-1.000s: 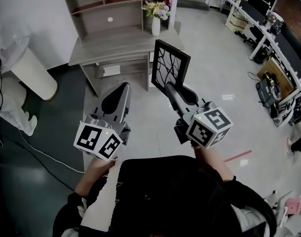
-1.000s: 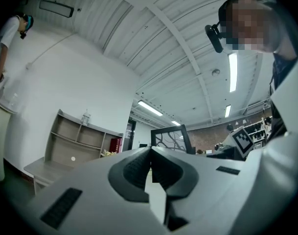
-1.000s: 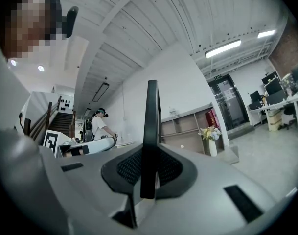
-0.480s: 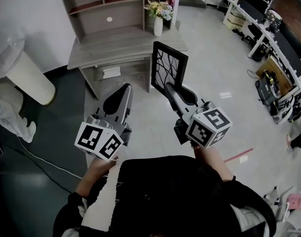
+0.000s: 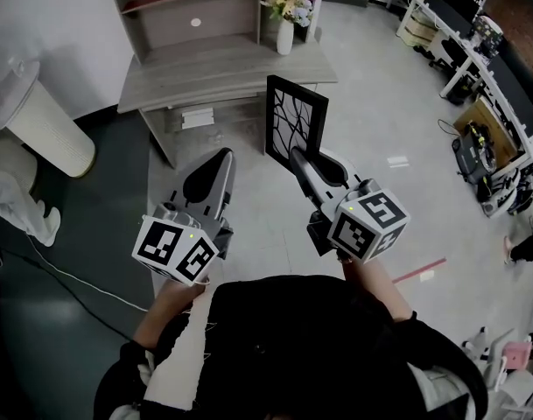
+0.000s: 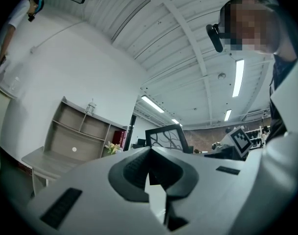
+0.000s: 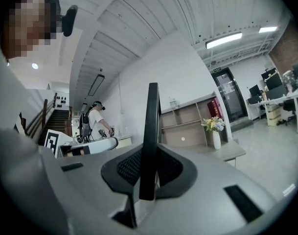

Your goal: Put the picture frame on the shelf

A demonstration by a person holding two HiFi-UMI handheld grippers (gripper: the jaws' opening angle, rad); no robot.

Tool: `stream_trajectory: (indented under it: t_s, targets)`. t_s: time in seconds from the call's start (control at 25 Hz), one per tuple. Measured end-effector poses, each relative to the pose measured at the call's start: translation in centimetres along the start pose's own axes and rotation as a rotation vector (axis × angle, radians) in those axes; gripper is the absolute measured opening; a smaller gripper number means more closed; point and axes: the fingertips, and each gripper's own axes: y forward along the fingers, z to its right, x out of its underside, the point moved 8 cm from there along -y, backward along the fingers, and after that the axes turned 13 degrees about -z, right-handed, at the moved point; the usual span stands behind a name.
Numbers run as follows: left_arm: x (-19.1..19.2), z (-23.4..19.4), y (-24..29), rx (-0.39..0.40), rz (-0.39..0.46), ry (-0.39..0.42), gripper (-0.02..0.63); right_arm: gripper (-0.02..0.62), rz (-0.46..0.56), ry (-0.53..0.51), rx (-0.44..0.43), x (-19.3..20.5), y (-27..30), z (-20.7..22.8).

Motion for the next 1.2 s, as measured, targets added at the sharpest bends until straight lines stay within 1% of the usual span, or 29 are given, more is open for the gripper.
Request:
stream_trajectory:
  t_s: [0.4, 0.76, 0.96, 1.08, 1.2]
  targets:
    - [0.3, 0.2, 0.2, -0.016, -0.037, -0.01, 0.012, 0.051, -0.021, 0.023, -0.007, 0.4, 0.3, 0.4]
    - [1.4, 0.2, 1.3, 0.006, -0.064, -0.022, 0.012, 0.051, -0.038, 0.046, -0.003, 1.1, 0.7, 1.5]
    - [1.8, -0.2, 1.8, -0.018, -0.046, -0.033, 0.012, 0.051, -0.04, 0.032, -0.021, 1.2, 1.2, 2.3]
    - [1.7, -1.0, 3.4, -0.032, -0.034, -0.041, 0.012, 0.051, -0.048, 0.029, -0.034, 0.4, 2.2, 3.8]
    - [0.3, -1.8, 5.5, -0.05, -0.029, -0.038, 0.012, 0.051, -0.05, 0.018, -0.049, -1.5, 3.5, 5.6]
